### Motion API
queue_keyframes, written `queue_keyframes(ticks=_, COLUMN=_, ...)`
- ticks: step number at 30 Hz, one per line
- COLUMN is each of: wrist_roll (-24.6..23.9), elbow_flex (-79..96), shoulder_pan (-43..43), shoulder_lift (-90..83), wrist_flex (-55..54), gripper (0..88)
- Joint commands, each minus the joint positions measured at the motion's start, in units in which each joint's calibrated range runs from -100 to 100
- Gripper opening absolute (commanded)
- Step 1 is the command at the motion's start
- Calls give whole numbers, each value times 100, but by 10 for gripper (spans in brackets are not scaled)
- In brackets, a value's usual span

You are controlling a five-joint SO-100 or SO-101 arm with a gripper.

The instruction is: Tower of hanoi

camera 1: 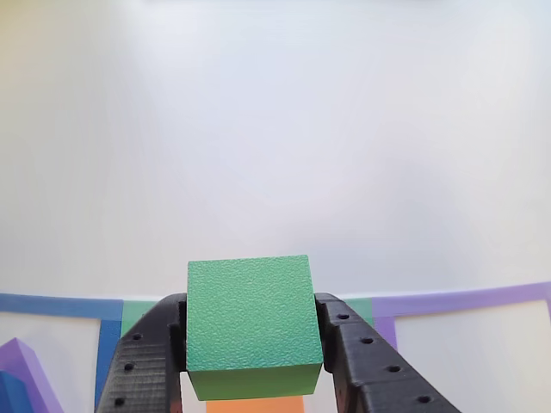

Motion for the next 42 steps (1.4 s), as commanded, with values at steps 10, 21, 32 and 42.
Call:
queue_keyframes(ticks=10, wrist_roll=0, elbow_flex=-4598, shoulder_pan=1197, shoulder_lift=-1253, wrist_flex=6630, gripper=61)
queue_keyframes(ticks=21, wrist_roll=0, elbow_flex=-6551, shoulder_pan=2997, shoulder_lift=-1325, wrist_flex=8637, gripper=60)
queue_keyframes(ticks=32, wrist_roll=0, elbow_flex=-3743, shoulder_pan=3866, shoulder_lift=-2615, wrist_flex=6849, gripper=63)
queue_keyframes(ticks=42, wrist_roll=0, elbow_flex=-18, shoulder_pan=3553, shoulder_lift=-2928, wrist_flex=2858, gripper=64)
